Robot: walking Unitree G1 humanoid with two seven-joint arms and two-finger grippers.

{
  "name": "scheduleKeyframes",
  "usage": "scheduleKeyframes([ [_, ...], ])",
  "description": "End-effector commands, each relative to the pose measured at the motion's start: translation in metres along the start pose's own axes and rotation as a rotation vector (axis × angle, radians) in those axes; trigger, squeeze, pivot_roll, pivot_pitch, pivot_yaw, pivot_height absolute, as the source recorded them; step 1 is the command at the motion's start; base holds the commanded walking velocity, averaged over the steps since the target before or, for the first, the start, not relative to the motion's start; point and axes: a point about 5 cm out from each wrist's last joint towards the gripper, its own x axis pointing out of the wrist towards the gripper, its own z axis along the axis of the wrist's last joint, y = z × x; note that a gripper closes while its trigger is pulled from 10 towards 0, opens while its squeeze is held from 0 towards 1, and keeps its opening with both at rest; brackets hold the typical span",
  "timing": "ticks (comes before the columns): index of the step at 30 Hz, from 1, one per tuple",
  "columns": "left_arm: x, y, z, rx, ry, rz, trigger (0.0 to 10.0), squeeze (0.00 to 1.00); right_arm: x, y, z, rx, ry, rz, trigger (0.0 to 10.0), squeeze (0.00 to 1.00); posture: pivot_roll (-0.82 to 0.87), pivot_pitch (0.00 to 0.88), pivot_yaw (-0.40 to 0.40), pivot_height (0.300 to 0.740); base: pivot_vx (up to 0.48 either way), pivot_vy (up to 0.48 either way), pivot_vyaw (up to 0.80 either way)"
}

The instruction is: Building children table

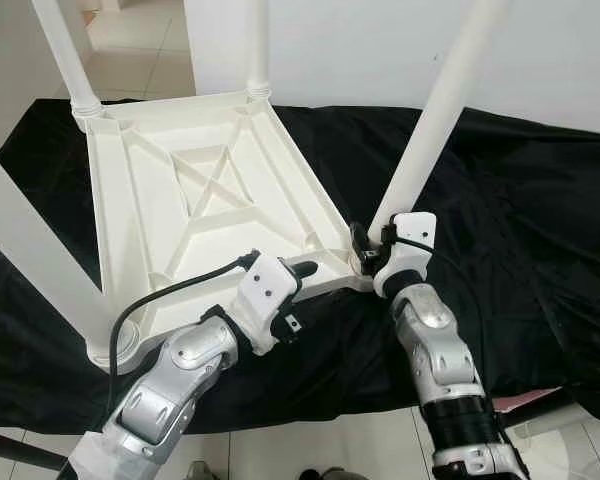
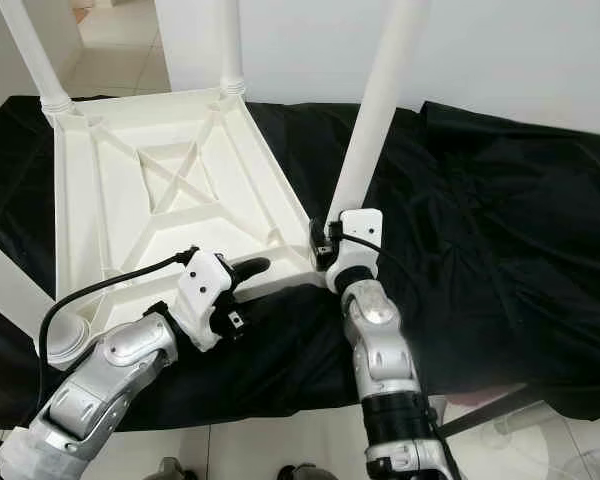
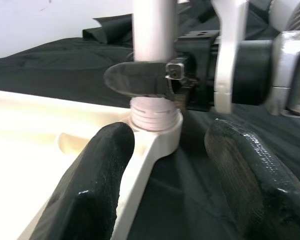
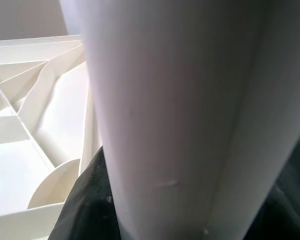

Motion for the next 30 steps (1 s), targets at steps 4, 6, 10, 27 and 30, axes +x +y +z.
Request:
scheduleKeyframes([
  [4,0.000,-0.008,-0.001,-0.006,0.001,-0.106,10.0,0.00,-0.006,0.016,-0.006,0.067,0.039,-0.024,10.0,0.00,-0.06,0.113,-0.037,0.740,0.000,0.000,0.00],
  [6,0.000,-0.008,-0.001,-0.007,0.002,-0.106,10.0,0.00,-0.005,0.017,0.000,0.084,0.018,-0.030,10.0,0.00,-0.07,0.112,-0.035,0.740,0.000,0.000,0.00],
  [10,0.000,-0.008,-0.002,-0.006,0.004,-0.108,10.0,0.00,-0.006,0.015,0.004,0.067,0.009,-0.026,10.0,0.74,-0.06,0.110,-0.037,0.740,0.000,0.000,0.00],
  [27,-0.001,-0.010,-0.003,-0.006,0.003,-0.103,10.0,0.00,-0.017,-0.008,0.000,-0.006,0.020,0.096,10.0,0.00,-0.05,0.094,-0.047,0.740,0.000,0.000,0.00],
  [30,-0.001,-0.010,-0.003,-0.001,0.003,-0.095,10.0,0.00,-0.018,-0.010,-0.003,-0.001,0.027,0.116,10.0,0.00,-0.05,0.094,-0.047,0.740,0.000,0.000,0.00],
])
